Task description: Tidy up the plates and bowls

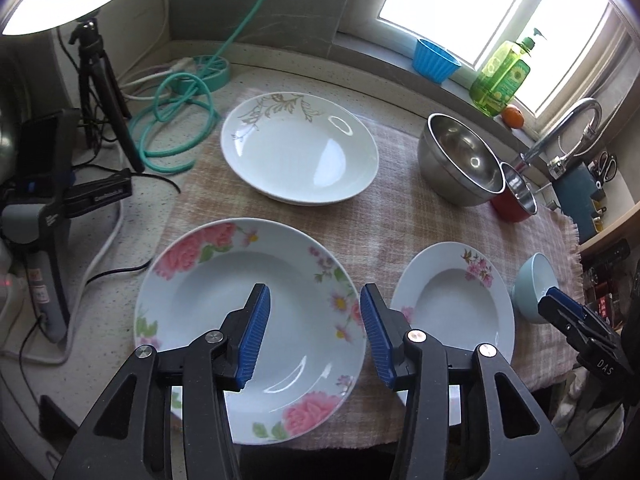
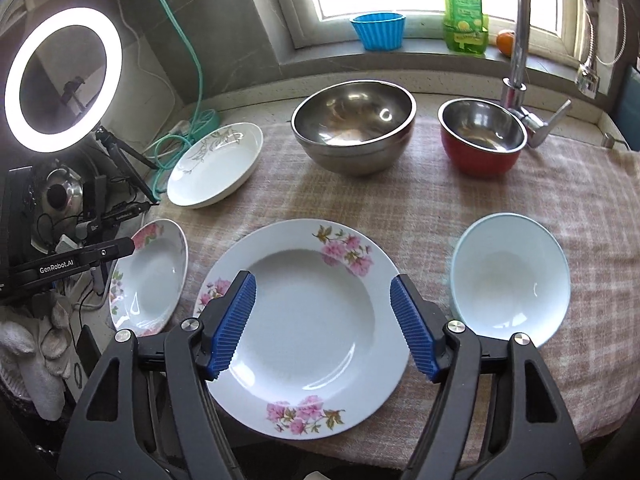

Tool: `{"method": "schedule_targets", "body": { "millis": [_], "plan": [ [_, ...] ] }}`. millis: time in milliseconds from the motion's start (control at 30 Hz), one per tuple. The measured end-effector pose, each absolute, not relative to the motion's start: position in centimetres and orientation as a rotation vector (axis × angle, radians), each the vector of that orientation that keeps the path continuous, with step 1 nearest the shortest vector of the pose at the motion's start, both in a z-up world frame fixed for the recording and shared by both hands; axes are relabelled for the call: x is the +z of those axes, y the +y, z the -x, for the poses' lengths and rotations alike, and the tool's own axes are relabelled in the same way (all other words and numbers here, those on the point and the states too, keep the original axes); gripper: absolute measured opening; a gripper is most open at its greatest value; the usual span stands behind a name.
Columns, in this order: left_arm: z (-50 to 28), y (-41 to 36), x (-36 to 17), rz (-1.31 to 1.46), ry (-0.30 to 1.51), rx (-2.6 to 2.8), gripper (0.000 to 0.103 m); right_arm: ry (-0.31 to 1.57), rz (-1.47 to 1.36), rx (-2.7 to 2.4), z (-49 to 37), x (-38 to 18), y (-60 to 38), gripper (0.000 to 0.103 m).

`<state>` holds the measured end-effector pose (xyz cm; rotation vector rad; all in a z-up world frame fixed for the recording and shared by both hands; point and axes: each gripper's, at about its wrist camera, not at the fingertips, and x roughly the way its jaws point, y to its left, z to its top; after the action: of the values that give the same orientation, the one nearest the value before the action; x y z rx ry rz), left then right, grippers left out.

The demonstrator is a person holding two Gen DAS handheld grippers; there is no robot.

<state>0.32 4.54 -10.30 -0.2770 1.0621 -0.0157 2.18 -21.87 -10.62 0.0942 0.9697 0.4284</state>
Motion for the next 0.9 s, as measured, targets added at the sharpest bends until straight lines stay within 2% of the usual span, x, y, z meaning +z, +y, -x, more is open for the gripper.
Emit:
{"method": "schedule_targets", "body": {
  "millis": [567, 800, 867, 900],
  "plan": [
    [4.4, 11.2, -11.2, 0.317, 1.038, 0.219, 0.047, 1.06, 0.022, 0.609, -4.7, -11.9, -12.0, 0.073],
    [5.1, 13.3, -12.7, 0.431, 1.065, 0.21, 0.047, 1.118, 0.018, 0.689, -5.5, -12.8, -8.8, 0.072],
    [5.3, 13.5, -13.2, 0.449, 1.076, 0.203, 0.047, 1.136, 0.007, 0.7, -5.8, -13.3, -8.2, 0.071],
    [5.3, 13.5, -13.4, 0.458, 1.082, 0.197, 0.047, 1.149, 0.003, 0.703, -6.0, -13.6, -8.0, 0.067]
  ]
}}
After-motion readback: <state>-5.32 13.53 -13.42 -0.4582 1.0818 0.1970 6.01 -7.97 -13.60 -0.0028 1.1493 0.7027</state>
